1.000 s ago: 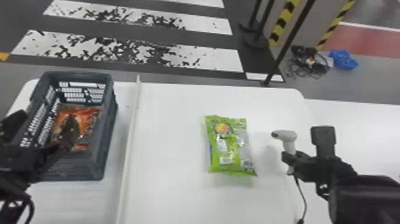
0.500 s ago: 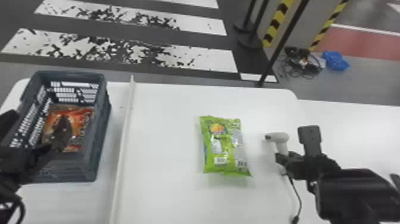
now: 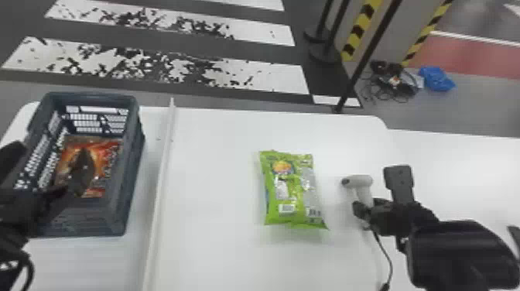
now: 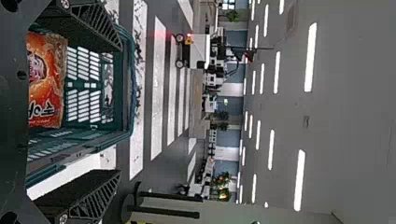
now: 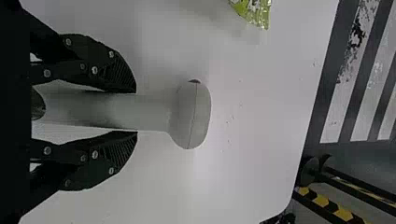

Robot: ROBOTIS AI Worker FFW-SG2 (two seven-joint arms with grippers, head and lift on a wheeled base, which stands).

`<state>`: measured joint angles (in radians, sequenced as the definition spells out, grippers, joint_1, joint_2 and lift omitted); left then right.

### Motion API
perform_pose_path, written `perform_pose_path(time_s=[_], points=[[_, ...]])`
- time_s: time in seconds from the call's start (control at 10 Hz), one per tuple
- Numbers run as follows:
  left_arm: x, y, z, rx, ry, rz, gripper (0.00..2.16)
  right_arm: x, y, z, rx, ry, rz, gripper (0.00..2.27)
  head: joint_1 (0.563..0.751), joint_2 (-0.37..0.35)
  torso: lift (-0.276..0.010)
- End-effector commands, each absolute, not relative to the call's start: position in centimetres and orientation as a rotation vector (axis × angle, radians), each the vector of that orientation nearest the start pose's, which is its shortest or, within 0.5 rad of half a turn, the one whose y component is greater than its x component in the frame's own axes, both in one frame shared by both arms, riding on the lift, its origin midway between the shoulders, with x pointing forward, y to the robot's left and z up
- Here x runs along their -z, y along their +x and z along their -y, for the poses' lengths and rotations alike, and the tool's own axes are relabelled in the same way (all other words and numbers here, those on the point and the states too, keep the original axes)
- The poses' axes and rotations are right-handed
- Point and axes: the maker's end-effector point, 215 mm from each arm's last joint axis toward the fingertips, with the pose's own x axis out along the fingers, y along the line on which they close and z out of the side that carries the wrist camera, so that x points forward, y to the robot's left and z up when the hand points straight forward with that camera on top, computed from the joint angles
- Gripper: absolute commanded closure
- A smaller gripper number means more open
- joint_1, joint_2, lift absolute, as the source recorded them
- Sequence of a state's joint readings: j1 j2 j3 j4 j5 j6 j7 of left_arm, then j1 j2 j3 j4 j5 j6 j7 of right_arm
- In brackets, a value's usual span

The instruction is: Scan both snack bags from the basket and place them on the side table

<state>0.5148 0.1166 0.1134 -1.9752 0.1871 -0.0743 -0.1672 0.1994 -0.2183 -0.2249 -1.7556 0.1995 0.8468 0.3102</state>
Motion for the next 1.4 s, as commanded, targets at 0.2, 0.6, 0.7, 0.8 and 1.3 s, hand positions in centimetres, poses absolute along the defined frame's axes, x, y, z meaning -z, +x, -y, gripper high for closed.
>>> perform_pose_path(time_s=[0.2, 0.6, 0.7, 0.8, 1.3], points=[[35.3, 43.8, -27.0, 0.106, -0.032, -0.026, 0.07, 50.8, 41.7, 42.0, 0.073, -0.173, -0.796, 0.06, 0.695, -0.207, -0.075], [35.4, 43.7, -27.0, 0.108, -0.033, -0.029, 0.07, 48.9, 39.9, 35.9, -0.085, 0.072, -0.815, 0.08, 0.695, -0.157, -0.075], [35.5, 43.7, -27.0, 0.108, -0.033, -0.032, 0.07, 49.1, 39.9, 34.8, -0.112, 0.086, -0.822, 0.08, 0.695, -0.132, -0.075], [35.4, 43.8, -27.1, 0.107, -0.032, -0.031, 0.07, 49.7, 39.9, 33.6, -0.138, 0.097, -0.842, 0.08, 0.695, -0.114, -0.075], [35.6, 43.7, -26.9, 0.11, -0.031, -0.036, 0.07, 53.2, 41.2, 28.3, -0.273, 0.205, -0.912, 0.09, 0.695, -0.034, -0.075]])
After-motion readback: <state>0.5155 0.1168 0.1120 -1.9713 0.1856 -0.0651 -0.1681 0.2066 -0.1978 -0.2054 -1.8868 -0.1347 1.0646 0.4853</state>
